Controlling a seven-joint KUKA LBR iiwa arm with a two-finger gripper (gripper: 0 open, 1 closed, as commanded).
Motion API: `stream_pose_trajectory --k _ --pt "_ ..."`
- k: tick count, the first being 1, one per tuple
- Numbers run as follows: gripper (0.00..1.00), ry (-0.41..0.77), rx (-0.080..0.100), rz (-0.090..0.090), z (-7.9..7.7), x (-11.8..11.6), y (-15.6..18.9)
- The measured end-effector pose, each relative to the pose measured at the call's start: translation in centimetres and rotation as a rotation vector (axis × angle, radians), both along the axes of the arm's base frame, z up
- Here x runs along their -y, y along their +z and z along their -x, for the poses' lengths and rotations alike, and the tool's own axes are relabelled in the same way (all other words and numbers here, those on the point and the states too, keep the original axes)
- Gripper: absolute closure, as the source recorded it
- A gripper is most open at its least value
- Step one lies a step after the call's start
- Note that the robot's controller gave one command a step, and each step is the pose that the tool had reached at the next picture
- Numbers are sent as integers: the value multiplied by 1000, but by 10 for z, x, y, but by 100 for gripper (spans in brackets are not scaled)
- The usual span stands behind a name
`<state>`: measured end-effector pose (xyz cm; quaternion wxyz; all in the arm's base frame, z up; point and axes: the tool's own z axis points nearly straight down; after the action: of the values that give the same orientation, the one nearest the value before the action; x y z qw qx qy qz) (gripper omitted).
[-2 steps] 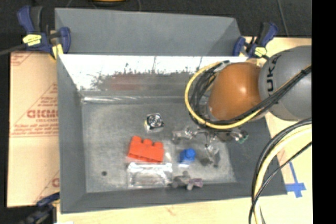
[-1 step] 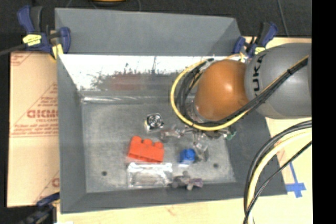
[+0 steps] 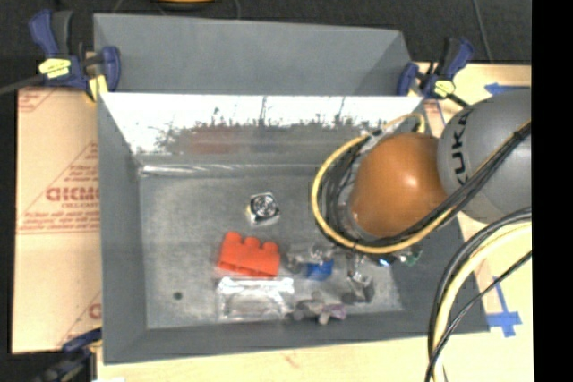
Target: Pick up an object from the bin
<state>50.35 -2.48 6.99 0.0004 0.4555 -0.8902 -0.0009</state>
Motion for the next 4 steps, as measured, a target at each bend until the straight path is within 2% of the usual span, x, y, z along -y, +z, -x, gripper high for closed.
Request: stream_pose_trajectory --k 1,2,3,4 --pt "100 3 4 1 -2 0 0" --pt "0 4 4 1 -2 0 0" --pt "0 -8 14 4 -28 32 82" --pt "0 150 1 -2 -28 7 18"
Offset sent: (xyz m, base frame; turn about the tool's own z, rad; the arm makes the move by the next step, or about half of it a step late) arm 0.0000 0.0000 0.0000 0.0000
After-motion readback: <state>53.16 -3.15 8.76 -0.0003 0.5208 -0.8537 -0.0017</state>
